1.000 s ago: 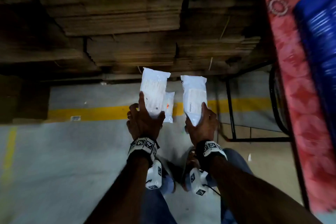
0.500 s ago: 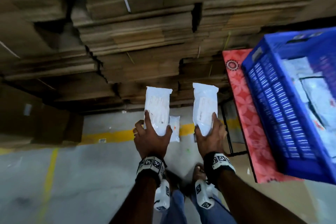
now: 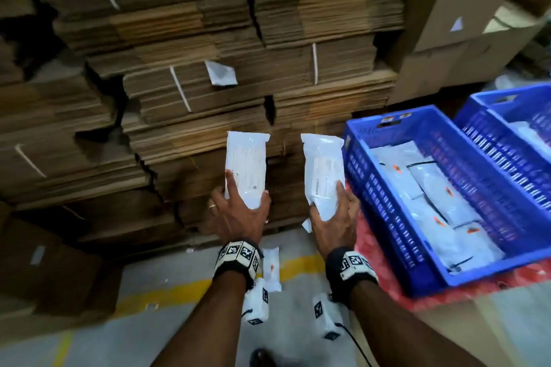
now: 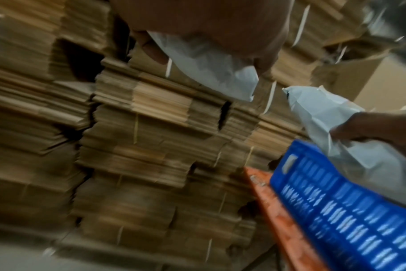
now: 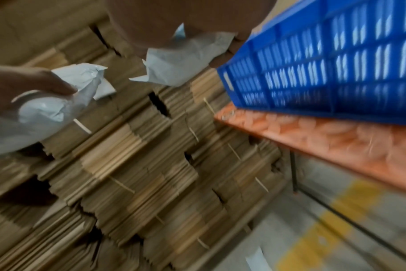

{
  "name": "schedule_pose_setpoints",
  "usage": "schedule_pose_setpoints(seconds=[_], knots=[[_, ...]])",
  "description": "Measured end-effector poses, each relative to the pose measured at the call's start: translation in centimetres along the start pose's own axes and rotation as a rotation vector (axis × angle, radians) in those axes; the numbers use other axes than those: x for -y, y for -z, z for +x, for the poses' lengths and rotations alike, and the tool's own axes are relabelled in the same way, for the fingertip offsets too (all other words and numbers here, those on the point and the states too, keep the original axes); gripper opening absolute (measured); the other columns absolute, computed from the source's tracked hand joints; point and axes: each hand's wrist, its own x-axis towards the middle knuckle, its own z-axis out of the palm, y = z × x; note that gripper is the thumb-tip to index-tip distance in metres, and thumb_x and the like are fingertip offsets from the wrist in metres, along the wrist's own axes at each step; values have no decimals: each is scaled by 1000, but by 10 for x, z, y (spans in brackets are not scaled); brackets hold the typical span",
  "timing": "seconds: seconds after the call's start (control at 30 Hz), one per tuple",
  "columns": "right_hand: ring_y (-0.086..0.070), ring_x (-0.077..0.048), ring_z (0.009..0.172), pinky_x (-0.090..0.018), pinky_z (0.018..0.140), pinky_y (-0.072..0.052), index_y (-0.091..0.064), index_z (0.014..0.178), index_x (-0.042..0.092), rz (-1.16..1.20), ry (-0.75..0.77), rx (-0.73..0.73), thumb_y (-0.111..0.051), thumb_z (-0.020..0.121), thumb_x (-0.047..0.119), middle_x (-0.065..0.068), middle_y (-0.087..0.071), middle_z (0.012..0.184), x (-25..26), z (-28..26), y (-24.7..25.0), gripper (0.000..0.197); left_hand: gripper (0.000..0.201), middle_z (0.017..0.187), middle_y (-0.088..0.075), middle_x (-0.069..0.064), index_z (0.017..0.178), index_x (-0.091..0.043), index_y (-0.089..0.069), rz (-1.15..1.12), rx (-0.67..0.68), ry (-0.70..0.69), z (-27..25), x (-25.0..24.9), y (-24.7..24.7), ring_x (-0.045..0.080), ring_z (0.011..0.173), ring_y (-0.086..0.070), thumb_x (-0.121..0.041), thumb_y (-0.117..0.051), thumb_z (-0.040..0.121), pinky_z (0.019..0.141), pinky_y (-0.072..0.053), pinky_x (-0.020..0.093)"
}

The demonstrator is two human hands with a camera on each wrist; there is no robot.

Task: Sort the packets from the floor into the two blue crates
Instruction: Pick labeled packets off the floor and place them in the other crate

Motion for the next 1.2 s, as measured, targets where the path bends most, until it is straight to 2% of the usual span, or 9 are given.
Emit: schedule_pose_setpoints(seconds=[0.1,0.2,0.37,0.57,0.8,0.9,1.03,1.2], knots=[[-50,-24,119,-38,92,-52,-43,143,29,32,31,-16,-79,75,30,-4,-40,134,-3,19,37,77,92,127,-46,17,153,-27,-29,-35,-34,-42,-18,-41,6,39,116,-47,-63,-65,76,91,-46,46],[-52,-25,117,-38,94,-50,-46,141,28,93,66,-57,-80,73,27,-3,-42,131,-5,38,80,76,91,128,-44,15,152,-26,-30,-91,-61,-88,-41,-79,6,38,116,-47,-62,-66,76,91,-46,45],[-52,-24,118,-35,91,-50,-46,142,27,86,122,-104,-78,75,32,-4,-42,133,-16,72,148,74,93,127,-45,14,151,-30,-29,-160,-91,-52,-77,-145,-3,39,114,-49,-65,-66,73,89,-47,46],[-50,-24,119,-35,93,-48,-45,143,25,67,135,-181,-78,76,27,-5,-42,133,-46,112,227,74,93,126,-46,14,150,-28,-32,-199,-97,-129,-115,-213,-22,36,113,-46,-65,-66,72,89,-47,46],[-50,-24,124,-38,97,-49,-47,143,23,9,120,-301,-78,76,27,-6,-46,137,-85,148,294,74,93,122,-49,12,147,-28,-37,-217,-66,-226,-130,-281,-54,37,108,-52,-66,-66,68,89,-46,45],[-49,-24,128,-41,102,-47,-46,143,21,-11,92,-339,-78,76,28,-8,-47,139,-104,164,315,74,92,122,-50,11,146,-28,-39,-198,-43,-243,-136,-310,-72,36,107,-54,-70,-62,67,92,-43,48],[-46,-22,129,-33,107,-40,-46,143,19,-69,87,-350,-78,77,33,-7,-47,140,-128,183,345,74,93,127,-47,13,147,-29,-37,-218,22,-262,-147,-341,-106,37,107,-55,-71,-63,68,94,-39,49],[-46,-23,129,-33,109,-36,-48,142,16,-159,58,-365,-78,77,38,-9,-50,139,-173,193,380,75,93,122,-48,11,147,-27,-37,-211,95,-301,-167,-370,-141,36,111,-50,-68,-66,69,90,-40,48]])
